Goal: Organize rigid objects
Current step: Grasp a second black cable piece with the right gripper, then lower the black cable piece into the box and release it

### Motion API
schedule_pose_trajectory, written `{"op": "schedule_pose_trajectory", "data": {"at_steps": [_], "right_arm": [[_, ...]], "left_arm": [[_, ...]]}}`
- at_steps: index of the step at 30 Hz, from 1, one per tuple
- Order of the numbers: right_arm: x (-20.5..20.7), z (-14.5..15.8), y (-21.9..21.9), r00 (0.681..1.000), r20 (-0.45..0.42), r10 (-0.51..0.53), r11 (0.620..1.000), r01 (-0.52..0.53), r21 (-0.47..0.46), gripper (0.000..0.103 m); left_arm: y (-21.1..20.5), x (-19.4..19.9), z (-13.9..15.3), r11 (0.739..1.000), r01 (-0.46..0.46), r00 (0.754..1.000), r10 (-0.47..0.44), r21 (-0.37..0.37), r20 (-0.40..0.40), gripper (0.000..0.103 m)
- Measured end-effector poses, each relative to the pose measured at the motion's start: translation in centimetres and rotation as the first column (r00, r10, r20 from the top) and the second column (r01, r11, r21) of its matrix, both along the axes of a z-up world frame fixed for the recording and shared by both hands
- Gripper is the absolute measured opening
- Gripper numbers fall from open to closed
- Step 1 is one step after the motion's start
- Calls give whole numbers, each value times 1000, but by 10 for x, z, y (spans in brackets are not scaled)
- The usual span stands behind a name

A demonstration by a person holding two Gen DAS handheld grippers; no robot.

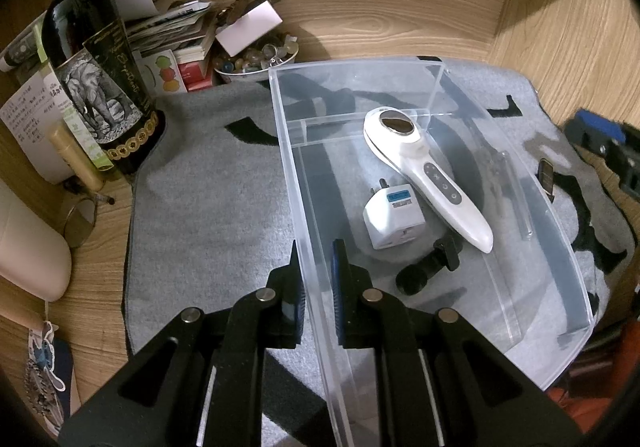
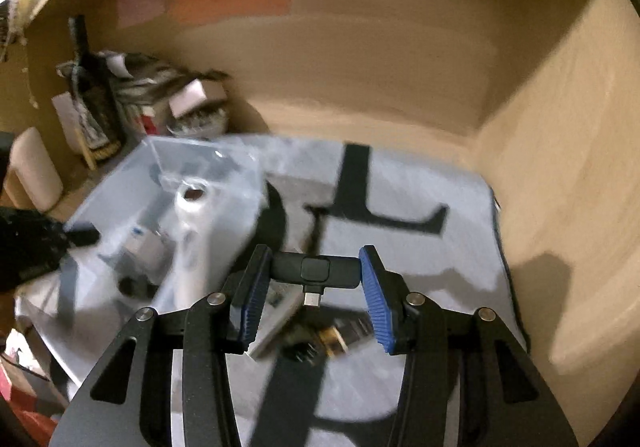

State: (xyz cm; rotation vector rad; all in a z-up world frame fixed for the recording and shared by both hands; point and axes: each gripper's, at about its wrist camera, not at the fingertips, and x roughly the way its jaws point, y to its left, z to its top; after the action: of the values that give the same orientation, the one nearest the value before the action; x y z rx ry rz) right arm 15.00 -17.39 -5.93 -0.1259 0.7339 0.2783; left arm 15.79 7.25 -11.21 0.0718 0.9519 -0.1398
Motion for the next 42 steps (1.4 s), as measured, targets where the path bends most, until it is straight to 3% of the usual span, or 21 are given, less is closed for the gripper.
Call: {"op": "schedule_pose_trajectory", "data": {"at_steps": [14, 23, 28, 31, 42], "right_arm": [[13, 1, 64, 986, 0, 165, 986, -165, 2, 42], [16, -21, 104, 959, -77, 273, 959, -277, -55, 42], [19, -26, 111, 953, -102, 284, 955, -290, -57, 42], [17, -23, 108, 955, -94, 280, 957, -286, -55, 47], [5, 14, 69, 983, 31, 184, 981, -181, -66, 53]], "left_arm": [[-2, 0, 0, 1000, 1, 1000, -1, 5, 1, 11], [-3, 0, 0, 1000, 1, 1000, -1, 7, 1, 11], [-3, 1, 0, 1000, 1, 1000, -1, 6, 1, 11], [-3, 0, 0, 1000, 1, 1000, -1, 6, 1, 11], [-3, 1, 0, 1000, 0, 1000, 0, 6, 1, 11]]}}
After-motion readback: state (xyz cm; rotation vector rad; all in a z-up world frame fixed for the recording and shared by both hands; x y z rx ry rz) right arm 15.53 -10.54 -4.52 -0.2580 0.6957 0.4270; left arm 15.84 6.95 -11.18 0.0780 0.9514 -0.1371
